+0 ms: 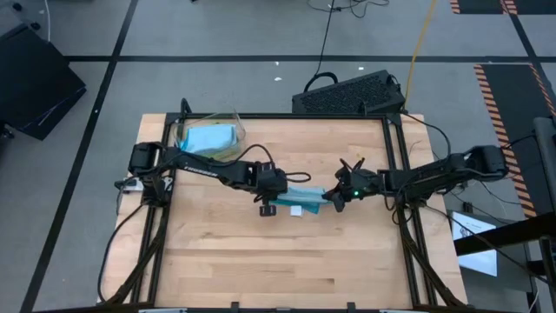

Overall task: Fold microfiber towels
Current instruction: Fold the blue microfiber cloth, then stack the folded blue microfiber cloth on top of the blue microfiber cloth on the transparent bin

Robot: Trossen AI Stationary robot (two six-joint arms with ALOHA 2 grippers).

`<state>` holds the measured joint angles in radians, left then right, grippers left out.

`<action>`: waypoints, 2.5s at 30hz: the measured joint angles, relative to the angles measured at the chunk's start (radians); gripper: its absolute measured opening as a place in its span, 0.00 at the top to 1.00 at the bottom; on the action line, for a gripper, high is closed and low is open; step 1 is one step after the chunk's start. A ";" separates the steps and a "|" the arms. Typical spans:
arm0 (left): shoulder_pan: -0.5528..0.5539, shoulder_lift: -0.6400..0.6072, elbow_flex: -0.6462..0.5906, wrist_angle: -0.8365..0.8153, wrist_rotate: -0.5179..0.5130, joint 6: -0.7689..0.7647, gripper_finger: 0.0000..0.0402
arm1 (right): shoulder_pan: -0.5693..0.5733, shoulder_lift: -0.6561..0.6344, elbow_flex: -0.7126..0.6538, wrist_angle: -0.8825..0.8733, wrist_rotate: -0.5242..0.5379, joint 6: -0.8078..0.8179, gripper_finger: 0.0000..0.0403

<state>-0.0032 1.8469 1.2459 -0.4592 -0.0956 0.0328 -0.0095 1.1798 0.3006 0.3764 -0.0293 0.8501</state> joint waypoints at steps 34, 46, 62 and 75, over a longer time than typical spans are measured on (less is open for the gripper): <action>0.051 0.077 -0.111 0.290 0.237 -0.428 0.98 | 0.043 0.252 0.070 0.183 0.007 0.102 0.96; 0.078 0.012 -0.103 0.270 0.340 -0.492 0.89 | 0.041 0.367 0.135 0.087 -0.043 0.097 0.99; 0.063 -0.023 -0.106 0.248 0.224 -0.655 0.88 | 0.029 -0.075 0.133 -0.432 -0.095 0.724 0.63; 0.043 0.132 -0.102 0.340 0.227 -0.594 0.88 | 0.079 0.119 0.136 -0.281 -0.027 0.958 0.19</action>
<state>0.0394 1.9790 1.1437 -0.1190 0.1316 -0.5609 0.0695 1.2988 0.4362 0.0951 -0.0563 1.8079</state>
